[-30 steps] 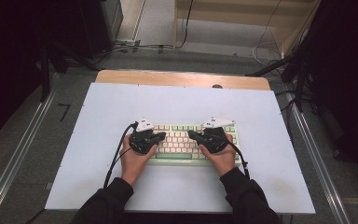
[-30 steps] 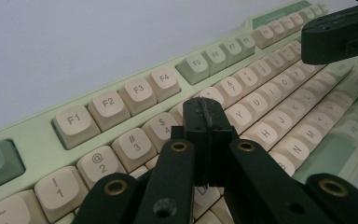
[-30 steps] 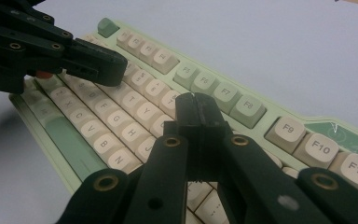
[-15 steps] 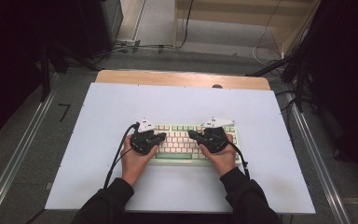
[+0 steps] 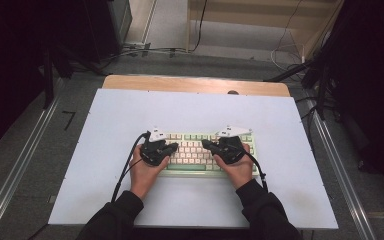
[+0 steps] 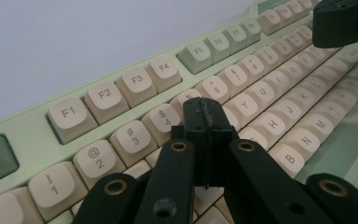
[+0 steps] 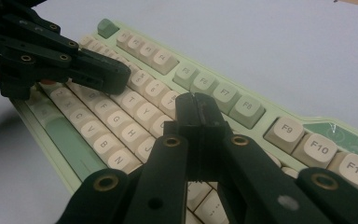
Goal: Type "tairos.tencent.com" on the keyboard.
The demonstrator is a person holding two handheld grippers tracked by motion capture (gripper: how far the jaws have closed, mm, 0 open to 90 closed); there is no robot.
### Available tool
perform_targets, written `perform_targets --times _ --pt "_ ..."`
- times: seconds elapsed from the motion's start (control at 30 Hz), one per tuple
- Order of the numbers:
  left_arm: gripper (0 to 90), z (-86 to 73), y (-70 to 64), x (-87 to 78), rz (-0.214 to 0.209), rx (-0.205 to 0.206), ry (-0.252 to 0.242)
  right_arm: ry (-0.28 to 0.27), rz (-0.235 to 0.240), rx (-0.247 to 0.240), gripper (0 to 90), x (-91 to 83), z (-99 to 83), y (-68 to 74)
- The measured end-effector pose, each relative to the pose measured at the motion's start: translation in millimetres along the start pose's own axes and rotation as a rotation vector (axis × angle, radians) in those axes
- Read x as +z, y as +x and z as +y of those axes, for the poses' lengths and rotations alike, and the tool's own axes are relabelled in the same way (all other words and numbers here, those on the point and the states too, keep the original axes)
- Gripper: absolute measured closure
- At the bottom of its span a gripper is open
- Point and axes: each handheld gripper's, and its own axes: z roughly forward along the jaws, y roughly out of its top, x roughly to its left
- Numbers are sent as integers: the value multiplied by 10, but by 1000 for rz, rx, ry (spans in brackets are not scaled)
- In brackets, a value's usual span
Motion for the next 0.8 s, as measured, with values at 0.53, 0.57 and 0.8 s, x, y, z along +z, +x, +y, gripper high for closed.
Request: perform_targets --times 0.53,0.57,0.8 --pt "900 27 30 -185 -32 -20 -73 0 2 1 884 -4 -2 0" --pt "900 24 39 -196 -35 -24 -79 0 1 0 884 -4 -2 0" --pt "900 -17 84 -256 -31 -41 -85 -2 0 -1 884 -7 -4 -1"
